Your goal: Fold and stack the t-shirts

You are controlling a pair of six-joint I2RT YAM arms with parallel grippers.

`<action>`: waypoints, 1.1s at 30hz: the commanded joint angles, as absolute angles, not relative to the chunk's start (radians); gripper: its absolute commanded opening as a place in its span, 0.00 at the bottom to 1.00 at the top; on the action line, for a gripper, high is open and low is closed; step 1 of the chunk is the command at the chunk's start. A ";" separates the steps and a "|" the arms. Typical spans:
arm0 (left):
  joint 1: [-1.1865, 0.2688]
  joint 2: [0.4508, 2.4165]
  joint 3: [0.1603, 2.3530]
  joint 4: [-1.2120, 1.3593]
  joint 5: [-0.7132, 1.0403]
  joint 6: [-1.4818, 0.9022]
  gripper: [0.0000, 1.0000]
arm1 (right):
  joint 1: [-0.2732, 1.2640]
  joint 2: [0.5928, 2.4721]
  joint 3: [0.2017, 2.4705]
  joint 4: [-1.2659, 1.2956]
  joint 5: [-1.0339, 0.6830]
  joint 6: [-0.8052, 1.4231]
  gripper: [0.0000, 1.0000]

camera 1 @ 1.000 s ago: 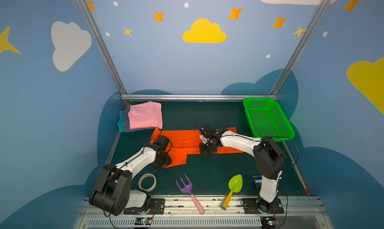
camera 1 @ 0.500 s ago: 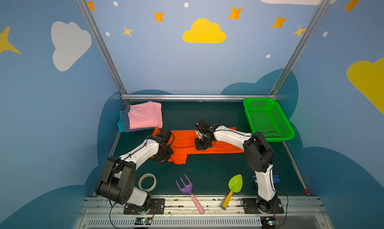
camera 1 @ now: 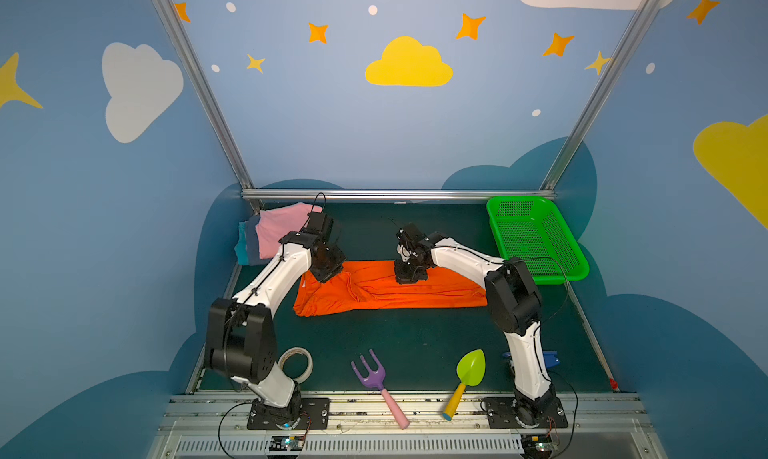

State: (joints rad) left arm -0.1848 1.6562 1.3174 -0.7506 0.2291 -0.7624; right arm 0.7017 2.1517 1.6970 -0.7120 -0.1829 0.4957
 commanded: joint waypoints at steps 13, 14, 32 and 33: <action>-0.102 2.001 1.654 -0.778 0.283 -0.804 0.25 | 0.705 1.826 1.394 -0.682 -0.150 0.519 0.00; -0.100 1.999 1.676 -0.785 0.276 -0.805 0.22 | 0.708 1.810 1.371 -0.676 -0.154 0.526 0.00; -0.114 1.679 1.194 -0.729 0.243 -0.789 0.40 | 0.784 2.220 1.801 -0.687 -0.417 0.519 0.40; -0.114 1.670 1.168 -0.726 0.240 -0.786 0.43 | 0.784 2.247 1.828 -0.687 -0.435 0.528 0.42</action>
